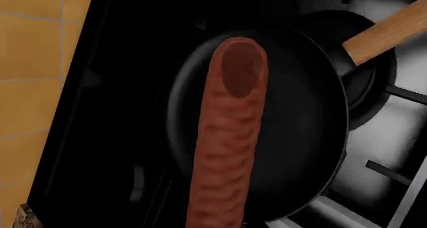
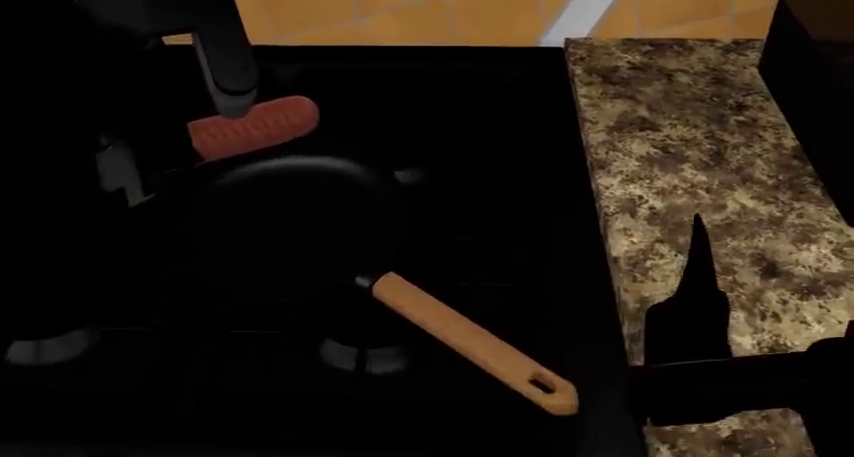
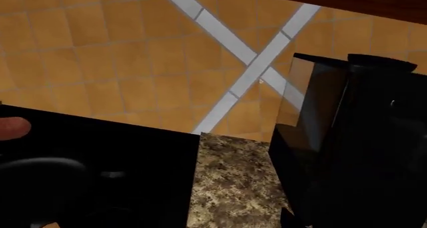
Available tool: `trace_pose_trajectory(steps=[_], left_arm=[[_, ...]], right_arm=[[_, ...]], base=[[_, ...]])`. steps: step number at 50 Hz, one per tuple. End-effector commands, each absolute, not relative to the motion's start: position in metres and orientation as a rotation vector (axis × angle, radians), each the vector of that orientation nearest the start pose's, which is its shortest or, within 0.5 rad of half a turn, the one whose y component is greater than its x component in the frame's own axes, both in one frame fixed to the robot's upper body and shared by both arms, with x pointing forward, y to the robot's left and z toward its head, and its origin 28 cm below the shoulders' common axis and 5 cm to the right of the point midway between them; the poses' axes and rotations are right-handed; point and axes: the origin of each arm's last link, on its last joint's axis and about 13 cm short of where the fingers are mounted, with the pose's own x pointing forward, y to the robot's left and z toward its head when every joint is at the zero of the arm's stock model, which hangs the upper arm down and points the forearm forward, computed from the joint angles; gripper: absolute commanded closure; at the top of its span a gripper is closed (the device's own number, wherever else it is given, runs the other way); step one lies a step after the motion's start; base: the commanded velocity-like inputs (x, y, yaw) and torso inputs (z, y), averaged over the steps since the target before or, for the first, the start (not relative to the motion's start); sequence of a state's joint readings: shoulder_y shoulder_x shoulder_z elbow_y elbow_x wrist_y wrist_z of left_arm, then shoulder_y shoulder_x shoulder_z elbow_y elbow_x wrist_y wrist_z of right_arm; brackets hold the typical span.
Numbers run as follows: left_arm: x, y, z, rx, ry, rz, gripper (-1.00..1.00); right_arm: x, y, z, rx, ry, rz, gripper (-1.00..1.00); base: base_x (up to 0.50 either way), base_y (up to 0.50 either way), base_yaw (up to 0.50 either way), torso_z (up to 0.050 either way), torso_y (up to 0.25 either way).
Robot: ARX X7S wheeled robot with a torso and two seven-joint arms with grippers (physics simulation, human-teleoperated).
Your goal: Pick the sausage from the plate and place it in the pan.
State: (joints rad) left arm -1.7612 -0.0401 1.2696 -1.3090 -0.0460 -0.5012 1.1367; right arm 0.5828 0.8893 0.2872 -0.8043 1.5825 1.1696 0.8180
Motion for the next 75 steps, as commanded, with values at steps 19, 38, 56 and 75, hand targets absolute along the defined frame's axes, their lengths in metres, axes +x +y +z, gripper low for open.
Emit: trace_pose_trajectory(steps=[19,38,56,75], left_arm=[[0.426,0.232,0.350,1.014,0.747,-0.694,1.00],[0.429,0.219,0.317,0.999,0.776,-0.684,1.00],[0.429,0.210,0.293,0.986,0.809,-0.720,1.00],[0.429,0.205,0.274,0.993,0.845,-0.758,1.00]], right_arm=[[0.179,-0.177,0.271,-0.158,-0.106,0.020,-1.00],[0.185,-0.182,0.267,-0.153,-0.100,0.007,-1.00],[0.184,-0.184,0.263,-0.156,-0.097,0.003,-1.00],[0.184,-0.186,0.252,-0.146,-0.081,-0.003,-1.00]], base=[[0.28,-0.01,0.00,0.000,0.000],[0.00,0.00,0.00,0.000,0.000],[0.00,0.00,0.00,0.000,0.000],[0.00,0.00,0.00,0.000,0.000]])
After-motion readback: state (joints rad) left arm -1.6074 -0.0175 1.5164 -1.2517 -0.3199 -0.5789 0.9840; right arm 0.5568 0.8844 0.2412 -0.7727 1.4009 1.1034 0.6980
